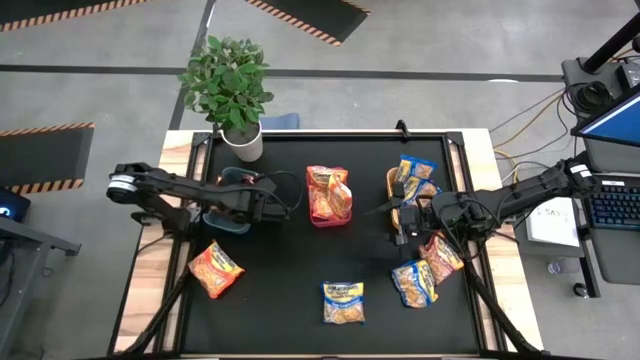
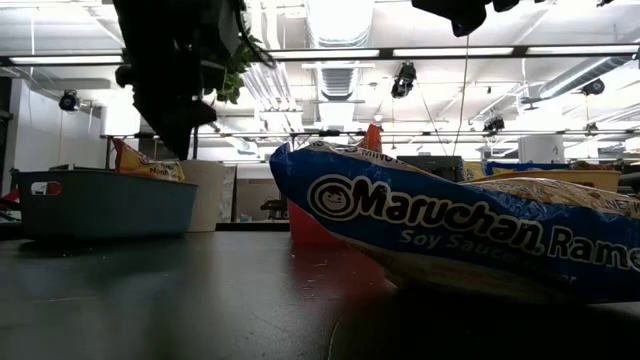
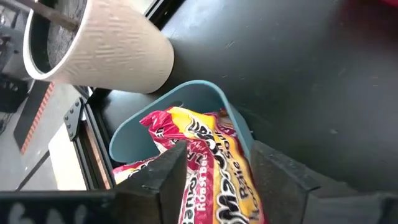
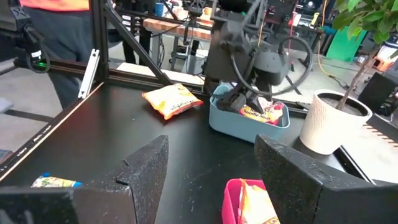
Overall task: Sort Maruchan noodles
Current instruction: Put the blue noodle pack into the yellow bin
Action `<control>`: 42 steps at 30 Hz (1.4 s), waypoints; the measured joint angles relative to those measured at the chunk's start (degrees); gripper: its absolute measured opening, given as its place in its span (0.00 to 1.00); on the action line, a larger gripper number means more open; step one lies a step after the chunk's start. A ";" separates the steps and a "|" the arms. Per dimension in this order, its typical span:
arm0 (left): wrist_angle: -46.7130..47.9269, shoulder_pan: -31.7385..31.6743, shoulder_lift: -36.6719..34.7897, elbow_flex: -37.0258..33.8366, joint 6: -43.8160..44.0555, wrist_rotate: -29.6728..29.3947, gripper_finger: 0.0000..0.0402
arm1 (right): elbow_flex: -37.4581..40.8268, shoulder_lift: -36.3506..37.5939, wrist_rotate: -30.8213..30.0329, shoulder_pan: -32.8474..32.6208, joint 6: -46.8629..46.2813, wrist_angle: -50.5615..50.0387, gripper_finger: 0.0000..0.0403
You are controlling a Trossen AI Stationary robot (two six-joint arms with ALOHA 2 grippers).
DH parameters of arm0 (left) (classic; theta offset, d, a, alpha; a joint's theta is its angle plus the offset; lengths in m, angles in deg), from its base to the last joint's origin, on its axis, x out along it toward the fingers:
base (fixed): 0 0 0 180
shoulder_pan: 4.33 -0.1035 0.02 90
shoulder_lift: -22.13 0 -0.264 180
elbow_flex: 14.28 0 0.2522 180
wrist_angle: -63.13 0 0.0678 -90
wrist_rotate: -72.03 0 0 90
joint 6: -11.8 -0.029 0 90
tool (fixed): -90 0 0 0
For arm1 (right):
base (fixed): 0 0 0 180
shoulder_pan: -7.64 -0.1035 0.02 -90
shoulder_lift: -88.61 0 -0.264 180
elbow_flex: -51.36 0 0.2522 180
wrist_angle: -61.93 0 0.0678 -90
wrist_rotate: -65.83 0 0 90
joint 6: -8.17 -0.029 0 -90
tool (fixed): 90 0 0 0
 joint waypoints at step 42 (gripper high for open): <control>-27.73 20.42 -0.68 8.94 -46.45 10.77 0.39 | 0.36 -3.95 0.46 -1.51 -24.60 -3.76 0.57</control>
